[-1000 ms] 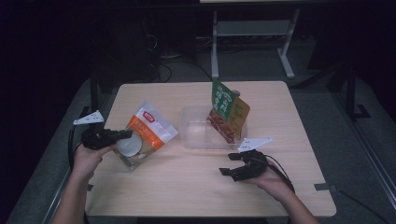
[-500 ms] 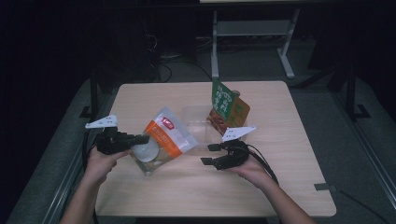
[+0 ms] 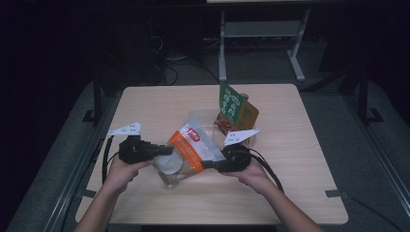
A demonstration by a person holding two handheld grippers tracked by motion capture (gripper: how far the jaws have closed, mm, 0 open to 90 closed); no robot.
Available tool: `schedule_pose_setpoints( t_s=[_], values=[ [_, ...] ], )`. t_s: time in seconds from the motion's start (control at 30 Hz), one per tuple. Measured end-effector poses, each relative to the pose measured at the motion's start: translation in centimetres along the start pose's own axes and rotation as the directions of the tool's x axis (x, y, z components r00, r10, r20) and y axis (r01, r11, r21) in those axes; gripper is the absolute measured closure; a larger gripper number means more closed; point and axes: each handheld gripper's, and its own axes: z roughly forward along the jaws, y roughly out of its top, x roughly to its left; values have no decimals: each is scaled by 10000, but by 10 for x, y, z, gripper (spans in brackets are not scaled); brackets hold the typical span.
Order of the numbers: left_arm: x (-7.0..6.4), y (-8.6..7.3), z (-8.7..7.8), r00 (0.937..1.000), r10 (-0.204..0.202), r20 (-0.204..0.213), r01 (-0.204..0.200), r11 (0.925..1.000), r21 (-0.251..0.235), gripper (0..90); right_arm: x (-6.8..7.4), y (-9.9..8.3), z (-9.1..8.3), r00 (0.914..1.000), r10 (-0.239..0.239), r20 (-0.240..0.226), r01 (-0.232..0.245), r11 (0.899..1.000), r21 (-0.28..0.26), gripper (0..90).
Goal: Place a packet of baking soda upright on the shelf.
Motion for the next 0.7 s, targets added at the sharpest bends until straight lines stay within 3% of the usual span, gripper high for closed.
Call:
schedule_pose_setpoints(
  t_s=[0.17, 0.23, 0.43, 0.7],
  values=[
    [3, -3, 3, 10000, -20, -2, 20, 10000, -17, 899, 1, 0, -1, 9995, 86, -310, -87, 10000, -16, 886],
    [4, -3, 5, 9999, 68, -159, -67, 9999, 76, 898, 3, 1, -2, 9984, 83, -565, -86, 10000, -42, 895],
    [4, -6, 11, 9995, 235, -195, -229, 9993, 280, 894, 11, 5, -7, 9905, -545, -1260, 509, 9982, -321, 900],
    [0, -10, 28, 9994, 354, 48, -357, 9969, 708, 873, 26, 18, -18, 9789, -1617, -1247, 1567, 9864, -492, 900]
  ],
)
